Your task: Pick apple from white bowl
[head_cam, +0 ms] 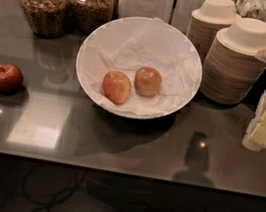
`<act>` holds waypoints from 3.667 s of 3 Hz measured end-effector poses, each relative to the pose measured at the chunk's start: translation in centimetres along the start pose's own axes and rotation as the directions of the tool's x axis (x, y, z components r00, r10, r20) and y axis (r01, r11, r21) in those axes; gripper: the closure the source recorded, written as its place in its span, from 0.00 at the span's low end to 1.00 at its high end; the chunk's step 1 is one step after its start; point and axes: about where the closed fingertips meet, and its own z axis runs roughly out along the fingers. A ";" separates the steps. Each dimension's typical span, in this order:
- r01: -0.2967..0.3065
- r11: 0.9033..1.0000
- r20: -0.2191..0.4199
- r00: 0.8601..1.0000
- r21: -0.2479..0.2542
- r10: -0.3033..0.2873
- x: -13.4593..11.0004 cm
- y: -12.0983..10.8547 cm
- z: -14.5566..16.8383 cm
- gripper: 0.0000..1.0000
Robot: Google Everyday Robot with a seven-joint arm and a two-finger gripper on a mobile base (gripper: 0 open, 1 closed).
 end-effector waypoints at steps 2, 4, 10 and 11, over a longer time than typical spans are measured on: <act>0.001 1.000 0.030 1.000 -0.001 -0.001 -1.2 -0.8 0.4 0.00; 0.113 0.993 0.129 0.986 -0.033 -0.108 -9.4 -4.4 5.6 0.00; 0.218 0.973 0.262 0.946 -0.071 -0.193 -16.7 -8.8 15.1 0.10; 0.210 0.975 0.268 0.946 -0.078 -0.183 -16.6 -8.6 16.2 0.20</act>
Offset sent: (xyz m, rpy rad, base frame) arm 0.0241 0.0194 -0.0044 0.0629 0.0076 0.0206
